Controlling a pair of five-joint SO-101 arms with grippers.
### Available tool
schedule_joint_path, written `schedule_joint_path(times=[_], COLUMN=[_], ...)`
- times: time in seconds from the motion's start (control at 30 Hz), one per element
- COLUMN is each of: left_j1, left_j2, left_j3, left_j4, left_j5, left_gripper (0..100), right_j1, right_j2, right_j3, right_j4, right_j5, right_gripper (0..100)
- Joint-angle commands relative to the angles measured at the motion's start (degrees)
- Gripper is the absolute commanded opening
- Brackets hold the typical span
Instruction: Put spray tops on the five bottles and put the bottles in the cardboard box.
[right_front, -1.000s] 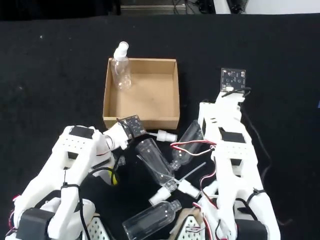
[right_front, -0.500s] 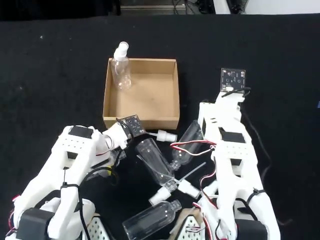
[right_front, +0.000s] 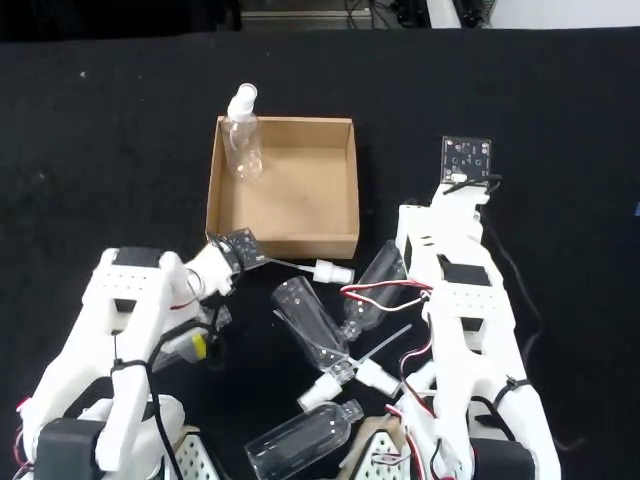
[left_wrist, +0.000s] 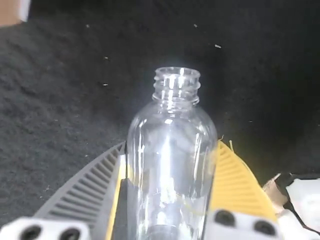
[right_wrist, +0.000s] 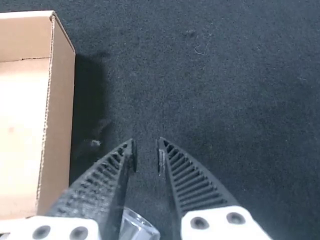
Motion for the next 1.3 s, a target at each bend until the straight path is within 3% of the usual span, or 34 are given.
schedule_joint_path(times=[0.0, 0.23, 0.57, 0.8, 1.0, 1.27], left_j1=[-0.22, 0.40, 0.40, -0.22, 0.40, 0.75], left_j2=[-0.18, -0.09, -0.09, -0.70, -0.79, -0.18], left_j3=[-5.58, -3.47, -2.24, 4.79, 1.98, 1.36], left_j4=[2.55, 2.02, -3.16, -11.25, -10.46, -9.14], left_j5=[-0.88, -1.32, -0.79, -0.70, 4.66, 4.84], left_gripper=[23, 39, 38, 37, 37, 37], right_j1=[-0.44, -0.44, -0.44, -0.44, -0.44, -0.44], right_j2=[-0.04, -0.04, -0.04, -0.04, -0.04, -0.04], right_j3=[0.04, 0.04, 0.04, 0.04, 0.04, 0.04], right_j4=[-1.49, -1.49, -1.49, -1.49, -1.49, -1.49], right_j5=[-0.35, -0.35, -0.35, -0.35, -0.35, -0.35], right_gripper=[6.0, 6.0, 6.0, 6.0, 6.0, 6.0])
